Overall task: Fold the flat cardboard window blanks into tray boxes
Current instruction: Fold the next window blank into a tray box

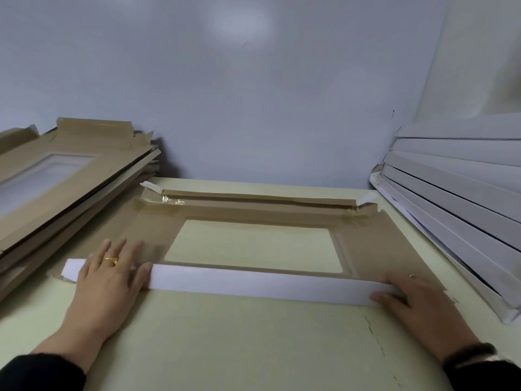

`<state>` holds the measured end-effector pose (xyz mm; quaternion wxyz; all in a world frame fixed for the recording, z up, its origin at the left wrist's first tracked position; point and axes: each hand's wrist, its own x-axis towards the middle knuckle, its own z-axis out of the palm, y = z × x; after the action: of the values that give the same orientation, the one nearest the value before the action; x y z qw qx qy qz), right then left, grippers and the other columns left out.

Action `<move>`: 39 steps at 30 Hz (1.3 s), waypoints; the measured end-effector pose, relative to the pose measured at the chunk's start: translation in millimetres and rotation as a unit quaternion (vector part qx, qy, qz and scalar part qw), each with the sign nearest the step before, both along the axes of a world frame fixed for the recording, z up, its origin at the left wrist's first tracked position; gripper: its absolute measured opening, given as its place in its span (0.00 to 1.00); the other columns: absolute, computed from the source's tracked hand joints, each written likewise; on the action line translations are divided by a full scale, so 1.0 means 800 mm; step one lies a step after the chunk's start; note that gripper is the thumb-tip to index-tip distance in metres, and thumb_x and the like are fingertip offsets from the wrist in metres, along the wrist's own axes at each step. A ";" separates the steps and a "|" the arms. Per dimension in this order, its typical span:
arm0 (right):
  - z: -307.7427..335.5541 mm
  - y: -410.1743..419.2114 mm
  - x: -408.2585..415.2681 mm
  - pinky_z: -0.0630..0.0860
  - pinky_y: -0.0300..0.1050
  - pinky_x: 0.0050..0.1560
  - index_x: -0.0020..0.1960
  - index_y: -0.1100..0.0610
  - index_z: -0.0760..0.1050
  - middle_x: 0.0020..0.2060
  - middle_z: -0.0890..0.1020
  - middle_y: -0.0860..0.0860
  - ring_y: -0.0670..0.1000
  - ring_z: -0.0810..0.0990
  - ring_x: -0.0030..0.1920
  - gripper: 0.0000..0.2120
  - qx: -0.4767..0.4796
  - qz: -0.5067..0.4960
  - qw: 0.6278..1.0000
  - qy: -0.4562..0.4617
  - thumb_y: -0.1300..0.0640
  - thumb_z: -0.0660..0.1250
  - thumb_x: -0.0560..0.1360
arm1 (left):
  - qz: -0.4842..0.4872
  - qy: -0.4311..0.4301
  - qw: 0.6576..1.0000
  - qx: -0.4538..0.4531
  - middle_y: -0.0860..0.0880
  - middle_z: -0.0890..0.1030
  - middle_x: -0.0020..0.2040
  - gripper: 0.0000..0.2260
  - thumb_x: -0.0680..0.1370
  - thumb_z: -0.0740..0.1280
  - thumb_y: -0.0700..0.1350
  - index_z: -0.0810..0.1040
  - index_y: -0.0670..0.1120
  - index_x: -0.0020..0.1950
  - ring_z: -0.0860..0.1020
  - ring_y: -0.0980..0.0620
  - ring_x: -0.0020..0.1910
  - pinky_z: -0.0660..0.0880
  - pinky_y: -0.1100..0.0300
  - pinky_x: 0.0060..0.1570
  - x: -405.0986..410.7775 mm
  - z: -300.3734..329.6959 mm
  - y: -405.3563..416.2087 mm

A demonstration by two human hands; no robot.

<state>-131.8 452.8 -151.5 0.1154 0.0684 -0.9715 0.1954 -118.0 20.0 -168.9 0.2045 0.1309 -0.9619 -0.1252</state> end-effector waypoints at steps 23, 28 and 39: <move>-0.013 -0.155 0.038 0.70 0.30 0.38 0.56 0.42 0.68 0.32 0.75 0.46 0.42 0.73 0.33 0.23 -0.428 0.112 0.887 -0.132 0.70 0.61 0.75 | -0.316 0.045 0.923 -0.213 0.46 0.83 0.49 0.20 0.67 0.56 0.41 0.83 0.45 0.52 0.82 0.51 0.43 0.75 0.68 0.29 0.035 0.022 0.192; -0.005 -0.163 0.046 0.71 0.30 0.43 0.55 0.42 0.70 0.38 0.81 0.48 0.40 0.78 0.39 0.20 -0.482 0.121 0.850 -0.176 0.66 0.64 0.74 | -0.308 0.029 0.923 -0.230 0.51 0.84 0.46 0.25 0.53 0.80 0.42 0.85 0.46 0.49 0.83 0.50 0.48 0.77 0.68 0.34 0.033 0.017 0.187; 0.017 -0.095 0.051 0.61 0.26 0.63 0.69 0.37 0.58 0.65 0.64 0.30 0.33 0.67 0.63 0.40 0.086 0.330 0.940 0.003 0.42 0.73 0.61 | -0.340 0.023 0.931 -0.130 0.49 0.83 0.52 0.32 0.53 0.79 0.29 0.83 0.48 0.54 0.82 0.50 0.51 0.79 0.62 0.42 0.031 0.016 0.133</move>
<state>-91.2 376.6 -137.8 0.0410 0.3958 -0.9070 0.1381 -93.5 126.2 -156.1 0.1871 -0.2348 -0.9517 -0.0645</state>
